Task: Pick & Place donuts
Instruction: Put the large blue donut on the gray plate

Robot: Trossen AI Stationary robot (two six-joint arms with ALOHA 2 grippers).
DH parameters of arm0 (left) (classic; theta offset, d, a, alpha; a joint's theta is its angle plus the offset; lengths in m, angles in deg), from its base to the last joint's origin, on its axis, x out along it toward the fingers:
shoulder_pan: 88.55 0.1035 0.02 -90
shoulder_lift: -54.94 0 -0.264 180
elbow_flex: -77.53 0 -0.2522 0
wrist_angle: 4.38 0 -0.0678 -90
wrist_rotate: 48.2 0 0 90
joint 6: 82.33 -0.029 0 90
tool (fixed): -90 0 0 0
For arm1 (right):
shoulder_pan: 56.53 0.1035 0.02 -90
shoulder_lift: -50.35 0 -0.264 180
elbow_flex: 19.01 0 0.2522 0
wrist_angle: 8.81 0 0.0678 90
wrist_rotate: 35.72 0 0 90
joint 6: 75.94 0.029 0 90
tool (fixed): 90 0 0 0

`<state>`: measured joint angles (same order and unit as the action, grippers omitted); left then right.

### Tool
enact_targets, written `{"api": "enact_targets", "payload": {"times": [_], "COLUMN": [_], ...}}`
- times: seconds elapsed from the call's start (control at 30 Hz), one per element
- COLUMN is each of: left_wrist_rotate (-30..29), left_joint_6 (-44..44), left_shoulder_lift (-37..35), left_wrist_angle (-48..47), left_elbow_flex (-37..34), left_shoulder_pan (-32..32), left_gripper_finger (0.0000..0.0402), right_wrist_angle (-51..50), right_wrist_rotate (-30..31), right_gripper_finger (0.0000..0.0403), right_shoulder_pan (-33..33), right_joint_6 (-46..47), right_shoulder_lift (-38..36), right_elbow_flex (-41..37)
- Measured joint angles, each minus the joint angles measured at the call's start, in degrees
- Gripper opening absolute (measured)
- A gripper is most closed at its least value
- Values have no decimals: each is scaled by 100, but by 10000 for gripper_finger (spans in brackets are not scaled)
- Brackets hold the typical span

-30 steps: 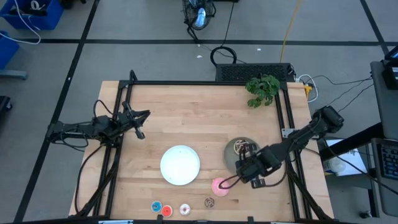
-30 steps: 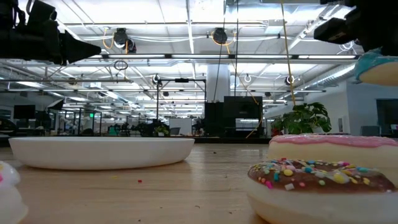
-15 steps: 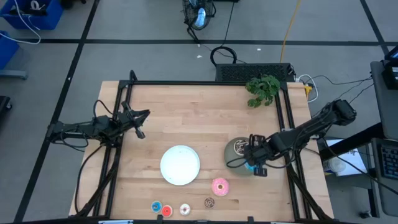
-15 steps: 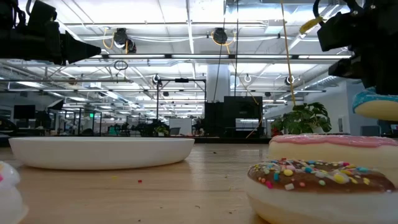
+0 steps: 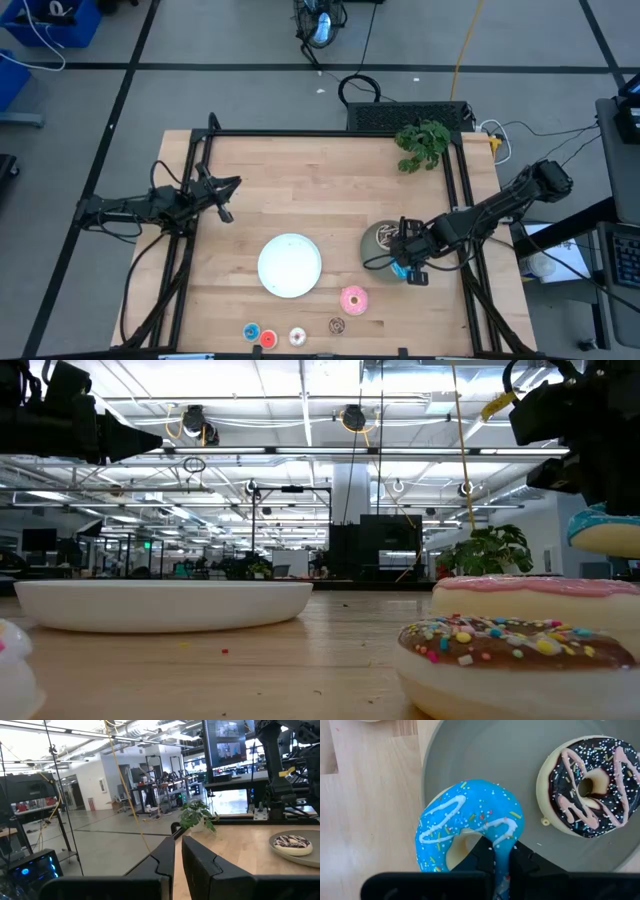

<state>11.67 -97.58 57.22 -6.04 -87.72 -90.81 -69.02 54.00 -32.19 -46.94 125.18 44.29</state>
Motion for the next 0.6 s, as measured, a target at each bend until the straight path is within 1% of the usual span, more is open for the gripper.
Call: {"api": "enact_targets", "payload": {"times": [0.6], "left_wrist_rotate": [-1], "left_joint_6": [8], "left_shoulder_lift": [1], "left_wrist_angle": [-1], "left_elbow_flex": [0], "left_shoulder_pan": [0], "left_gripper_finger": [42], "right_wrist_angle": [15], "right_wrist_rotate": [4], "right_gripper_finger": [13], "right_shoulder_pan": [0], "right_joint_6": [149], "right_shoulder_lift": [0], "right_elbow_flex": [0]}}
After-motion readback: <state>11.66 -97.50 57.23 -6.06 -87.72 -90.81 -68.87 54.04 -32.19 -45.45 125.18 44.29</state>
